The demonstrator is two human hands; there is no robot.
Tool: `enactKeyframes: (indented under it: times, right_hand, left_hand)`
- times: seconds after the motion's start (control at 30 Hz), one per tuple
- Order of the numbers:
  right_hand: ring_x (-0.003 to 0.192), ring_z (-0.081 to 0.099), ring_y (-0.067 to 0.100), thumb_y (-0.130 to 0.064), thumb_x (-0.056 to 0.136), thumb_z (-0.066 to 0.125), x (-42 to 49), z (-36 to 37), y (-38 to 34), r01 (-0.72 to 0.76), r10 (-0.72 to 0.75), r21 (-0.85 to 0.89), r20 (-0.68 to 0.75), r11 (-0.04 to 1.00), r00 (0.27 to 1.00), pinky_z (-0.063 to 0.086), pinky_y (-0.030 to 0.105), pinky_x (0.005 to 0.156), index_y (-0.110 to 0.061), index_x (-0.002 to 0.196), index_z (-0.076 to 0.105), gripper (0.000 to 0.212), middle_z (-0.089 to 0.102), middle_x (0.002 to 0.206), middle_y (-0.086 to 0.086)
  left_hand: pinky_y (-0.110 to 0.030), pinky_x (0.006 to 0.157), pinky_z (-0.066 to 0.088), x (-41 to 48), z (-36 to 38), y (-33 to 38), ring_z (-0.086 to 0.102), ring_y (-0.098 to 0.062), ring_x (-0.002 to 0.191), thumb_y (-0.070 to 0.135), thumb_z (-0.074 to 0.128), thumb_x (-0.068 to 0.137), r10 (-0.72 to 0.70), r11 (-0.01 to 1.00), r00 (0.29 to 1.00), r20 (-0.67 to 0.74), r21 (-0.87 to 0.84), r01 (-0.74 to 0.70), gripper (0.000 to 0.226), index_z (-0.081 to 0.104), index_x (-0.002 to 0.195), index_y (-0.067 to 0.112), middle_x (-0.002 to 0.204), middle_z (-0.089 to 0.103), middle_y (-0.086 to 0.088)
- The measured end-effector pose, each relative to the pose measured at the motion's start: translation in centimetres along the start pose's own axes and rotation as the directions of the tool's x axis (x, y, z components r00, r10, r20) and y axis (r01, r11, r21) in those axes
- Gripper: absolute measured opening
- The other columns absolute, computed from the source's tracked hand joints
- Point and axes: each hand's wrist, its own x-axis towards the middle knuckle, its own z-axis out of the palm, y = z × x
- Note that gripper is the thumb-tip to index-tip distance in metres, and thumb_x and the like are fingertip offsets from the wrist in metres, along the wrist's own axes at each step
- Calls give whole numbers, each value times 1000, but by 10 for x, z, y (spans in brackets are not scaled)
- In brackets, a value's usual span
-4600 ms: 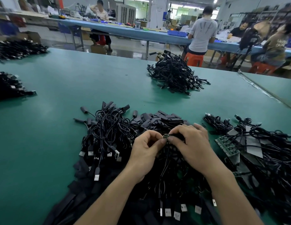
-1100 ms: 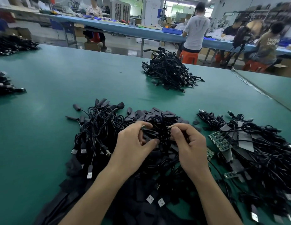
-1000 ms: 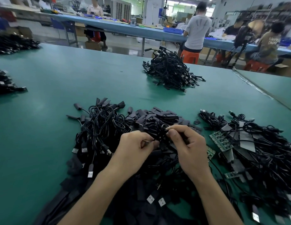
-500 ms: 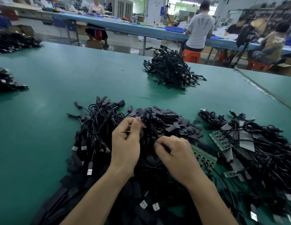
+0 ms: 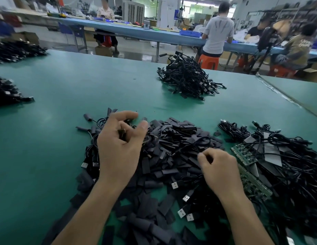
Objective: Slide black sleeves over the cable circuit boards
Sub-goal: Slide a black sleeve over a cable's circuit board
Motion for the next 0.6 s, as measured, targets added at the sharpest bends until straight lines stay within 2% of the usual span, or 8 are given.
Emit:
enactKeyframes:
  times: [0.07, 0.2, 0.27, 0.33, 0.4, 0.47, 0.53, 0.6]
  right_hand:
    - [79, 58, 20, -29, 92, 63, -1, 3, -4, -1, -6, 61, 113, 998, 994, 48, 33, 74, -17, 82, 74, 19, 61, 76, -8]
    - [92, 54, 16, -35, 91, 66, -3, 6, -11, -6, 6, 19, -12, 1000, 1000, 47, 32, 84, -18, 100, 73, 21, 58, 92, -5]
    - [93, 47, 15, -33, 89, 69, -5, 2, -13, -21, 18, -29, -91, 999, 996, 44, 31, 83, -20, 101, 62, 20, 51, 95, -5]
    - [82, 48, 15, -24, 85, 75, -7, -2, -15, 50, -58, -66, -115, 997, 992, 40, 28, 74, -23, 88, 52, 23, 50, 85, -8]
    - [72, 51, 7, -19, 83, 77, -8, -5, -17, 152, -152, 1, -27, 988, 988, 39, 22, 67, -26, 84, 56, 22, 52, 76, -15]
    - [79, 52, 2, -26, 86, 73, -9, -4, -20, 214, -219, 49, 154, 976, 963, 42, 22, 73, -30, 97, 66, 13, 56, 83, -21]
    - [93, 48, 4, -37, 87, 66, -10, 0, -18, 279, -263, -12, 295, 960, 918, 41, 27, 88, -36, 111, 67, 24, 54, 94, -24]
    - [99, 43, 2, -45, 86, 62, -10, 2, -15, 286, -260, -26, 344, 958, 902, 37, 29, 96, -41, 118, 64, 32, 51, 100, -27]
  left_hand:
    - [-16, 48, 39, 7, -3, 6, 44, -4, 49, 35, 58, 93, 53, 998, 997, 63, -21, -51, 11, 58, 99, 45, 63, 53, 16]
    - [-27, 49, 40, 10, -7, 6, 46, -9, 58, 33, 41, 92, 39, 980, 973, 228, -200, 8, 28, 61, 105, 47, 77, 58, 12]
    - [-23, 58, 46, 8, -7, 2, 57, -8, 67, 37, 38, 96, 55, 991, 947, 317, -135, -12, 27, 59, 111, 44, 87, 66, 11]
    - [-17, 65, 50, 5, -6, -4, 65, -6, 73, 42, 37, 100, 72, 997, 904, 421, -40, -60, 28, 57, 119, 42, 96, 71, 15]
    - [-25, 64, 55, -2, -3, -8, 66, -11, 65, 43, 38, 101, 67, 997, 865, 497, 9, -82, 30, 58, 124, 42, 100, 73, 17]
    - [-45, 76, 57, -10, 2, -9, 69, -21, 70, 41, 41, 103, 50, 999, 858, 512, -25, -44, 28, 59, 124, 38, 86, 73, 10]
    - [-45, 76, 55, -16, 6, -11, 62, -16, 62, 39, 43, 104, 15, 997, 859, 512, -67, 23, 27, 59, 125, 36, 64, 62, 8]
    - [-36, 58, 53, -19, 7, -15, 48, -9, 50, 40, 41, 101, -4, 998, 858, 514, -52, 36, 28, 57, 124, 38, 56, 48, 11]
